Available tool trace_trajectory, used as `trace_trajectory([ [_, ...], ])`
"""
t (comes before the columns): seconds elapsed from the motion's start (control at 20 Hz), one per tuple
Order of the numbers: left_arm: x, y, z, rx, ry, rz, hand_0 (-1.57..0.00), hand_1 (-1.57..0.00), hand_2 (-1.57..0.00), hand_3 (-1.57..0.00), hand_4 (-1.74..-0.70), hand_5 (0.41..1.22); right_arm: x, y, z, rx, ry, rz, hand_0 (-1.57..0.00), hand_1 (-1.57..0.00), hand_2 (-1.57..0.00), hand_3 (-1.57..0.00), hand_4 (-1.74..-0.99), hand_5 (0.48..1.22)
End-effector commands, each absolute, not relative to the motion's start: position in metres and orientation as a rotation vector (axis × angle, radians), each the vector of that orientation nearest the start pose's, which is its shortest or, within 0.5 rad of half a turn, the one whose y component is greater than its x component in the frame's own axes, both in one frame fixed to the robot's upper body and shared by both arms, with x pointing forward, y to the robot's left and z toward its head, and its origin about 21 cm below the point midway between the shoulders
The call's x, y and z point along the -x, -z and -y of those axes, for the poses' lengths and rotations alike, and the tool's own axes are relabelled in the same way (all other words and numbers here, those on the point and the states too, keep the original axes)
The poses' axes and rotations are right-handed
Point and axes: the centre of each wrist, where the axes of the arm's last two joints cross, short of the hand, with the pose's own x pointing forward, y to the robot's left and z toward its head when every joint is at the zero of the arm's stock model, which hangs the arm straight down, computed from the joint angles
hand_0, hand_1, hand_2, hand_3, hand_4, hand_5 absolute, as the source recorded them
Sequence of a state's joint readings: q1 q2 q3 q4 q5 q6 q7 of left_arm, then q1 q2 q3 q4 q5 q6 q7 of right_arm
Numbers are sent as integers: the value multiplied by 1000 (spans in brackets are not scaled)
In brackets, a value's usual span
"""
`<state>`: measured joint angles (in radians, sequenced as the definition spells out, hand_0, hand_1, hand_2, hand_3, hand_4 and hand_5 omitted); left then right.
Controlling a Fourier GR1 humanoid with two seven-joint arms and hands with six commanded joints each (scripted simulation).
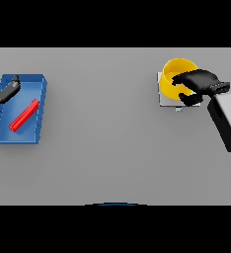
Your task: Pick up the red beaker and tilt it to pour out 1 green nut into yellow bowl. Pick up the yellow bowl and place it on the metallic measuring scale.
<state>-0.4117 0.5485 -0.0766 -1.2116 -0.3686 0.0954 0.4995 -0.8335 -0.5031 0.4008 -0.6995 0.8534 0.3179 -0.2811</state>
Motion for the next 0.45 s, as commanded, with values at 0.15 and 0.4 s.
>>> trace_trajectory([
  [0.15, -348, -85, -335, -888, 450, 1098, 1, 1, 1, 1, -724, 664, -424, -80, 276, 635, -1680, 1095, -67, -60, -79, -268, -1523, 798],
  [0.4, -346, -83, -331, -882, 459, 1098, 1, 1, 1, 1, -726, 665, -425, -79, 274, 635, -1649, 1054, -21, -19, -25, -146, -1478, 738],
])
